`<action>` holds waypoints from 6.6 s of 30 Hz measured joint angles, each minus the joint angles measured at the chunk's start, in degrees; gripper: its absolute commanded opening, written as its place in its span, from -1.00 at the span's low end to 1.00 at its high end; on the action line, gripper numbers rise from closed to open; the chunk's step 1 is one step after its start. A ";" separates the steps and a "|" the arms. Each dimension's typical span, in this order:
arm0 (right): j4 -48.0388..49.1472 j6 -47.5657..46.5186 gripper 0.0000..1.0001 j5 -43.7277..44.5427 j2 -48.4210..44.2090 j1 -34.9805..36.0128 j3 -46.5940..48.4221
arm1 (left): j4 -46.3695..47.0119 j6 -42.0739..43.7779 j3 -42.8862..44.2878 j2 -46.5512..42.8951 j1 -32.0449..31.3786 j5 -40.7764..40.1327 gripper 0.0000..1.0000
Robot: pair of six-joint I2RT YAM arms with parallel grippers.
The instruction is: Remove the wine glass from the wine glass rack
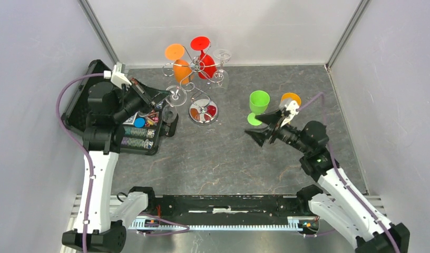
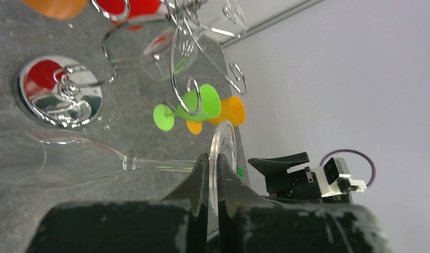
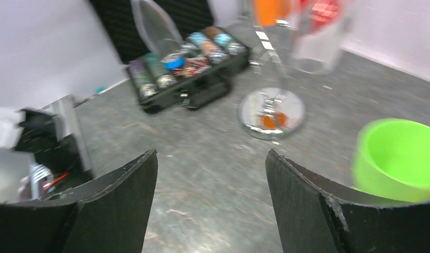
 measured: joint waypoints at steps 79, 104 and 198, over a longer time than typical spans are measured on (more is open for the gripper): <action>74.97 5.27 -0.99 61.72 22.64 43.32 -11.30 | 17.46 -16.37 -28.68 -17.88 -12.52 12.22 0.88; 75.56 13.90 -1.00 71.93 15.23 42.51 -12.92 | 34.73 -19.93 -28.48 -6.71 -31.54 -2.12 -0.06; 43.98 12.87 0.47 72.13 -4.81 43.32 -17.49 | -18.97 16.83 7.10 16.15 -40.26 -28.98 -0.95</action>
